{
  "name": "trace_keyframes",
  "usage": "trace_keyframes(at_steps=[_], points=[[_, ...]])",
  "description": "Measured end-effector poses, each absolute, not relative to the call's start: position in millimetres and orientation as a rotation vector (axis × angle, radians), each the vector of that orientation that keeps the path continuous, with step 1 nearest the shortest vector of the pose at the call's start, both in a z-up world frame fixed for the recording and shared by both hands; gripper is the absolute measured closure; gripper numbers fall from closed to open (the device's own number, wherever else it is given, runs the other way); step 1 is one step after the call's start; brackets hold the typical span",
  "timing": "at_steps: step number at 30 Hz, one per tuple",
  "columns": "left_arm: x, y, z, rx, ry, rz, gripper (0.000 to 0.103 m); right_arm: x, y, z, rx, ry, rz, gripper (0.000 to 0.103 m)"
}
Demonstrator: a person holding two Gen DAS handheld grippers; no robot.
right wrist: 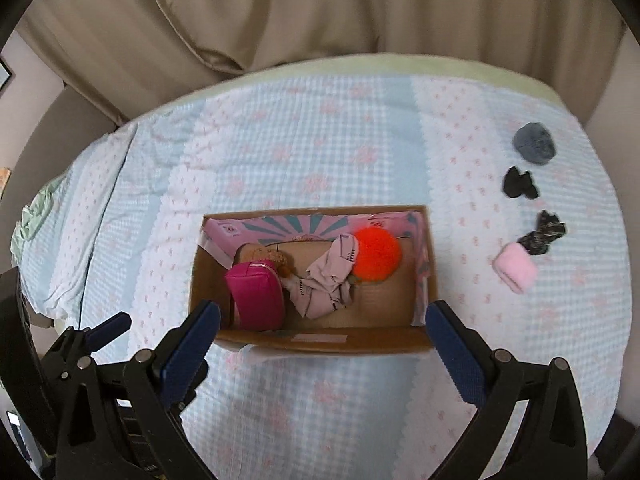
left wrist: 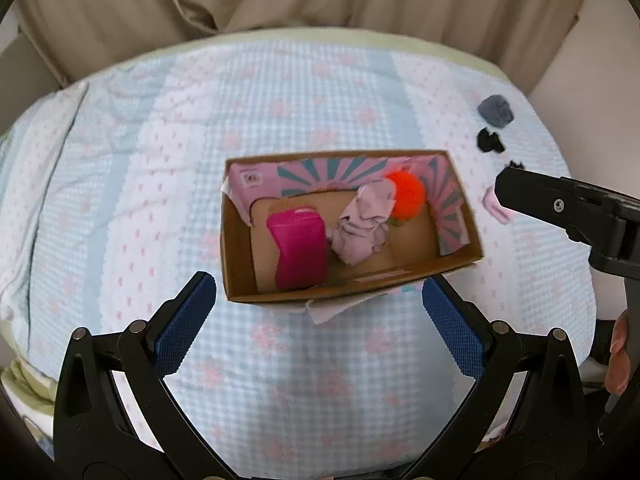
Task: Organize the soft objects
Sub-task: 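Raise both tools out of the box toward the remaining items, then grasp the pink fuzzy wristband with the left tool while the right tool grasps the black scrunchie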
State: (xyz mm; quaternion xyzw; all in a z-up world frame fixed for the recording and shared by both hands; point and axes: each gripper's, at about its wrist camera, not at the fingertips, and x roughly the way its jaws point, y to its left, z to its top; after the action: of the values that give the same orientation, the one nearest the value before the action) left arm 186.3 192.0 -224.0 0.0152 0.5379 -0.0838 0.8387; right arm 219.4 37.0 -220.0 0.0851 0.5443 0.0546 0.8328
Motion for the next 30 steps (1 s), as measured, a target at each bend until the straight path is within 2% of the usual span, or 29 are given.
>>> trace_keyframes(at_steps=[7, 14, 21, 30], points=[[164.1, 160.0, -185.7, 0.024, 1.068, -0.209, 0.000, 178.8, 8.8, -176.0, 0.156, 1.056, 0.017, 0.001], [146.8, 101.7, -164.3, 0.026, 1.022, -0.222, 0.000, 149.0, -59.9, -145.3, 0.176, 1.002, -0.060, 0.001], [137.3, 21.4, -162.0, 0.001, 1.025, -0.195, 0.000, 132.2, -138.7, -134.9, 0.182, 0.980, -0.060, 0.001], [152.9, -71.9, -184.2, -0.042, 1.086, -0.165, 0.000, 140.3, -238.7, -144.5, 0.164, 0.998, -0.005, 0.001]])
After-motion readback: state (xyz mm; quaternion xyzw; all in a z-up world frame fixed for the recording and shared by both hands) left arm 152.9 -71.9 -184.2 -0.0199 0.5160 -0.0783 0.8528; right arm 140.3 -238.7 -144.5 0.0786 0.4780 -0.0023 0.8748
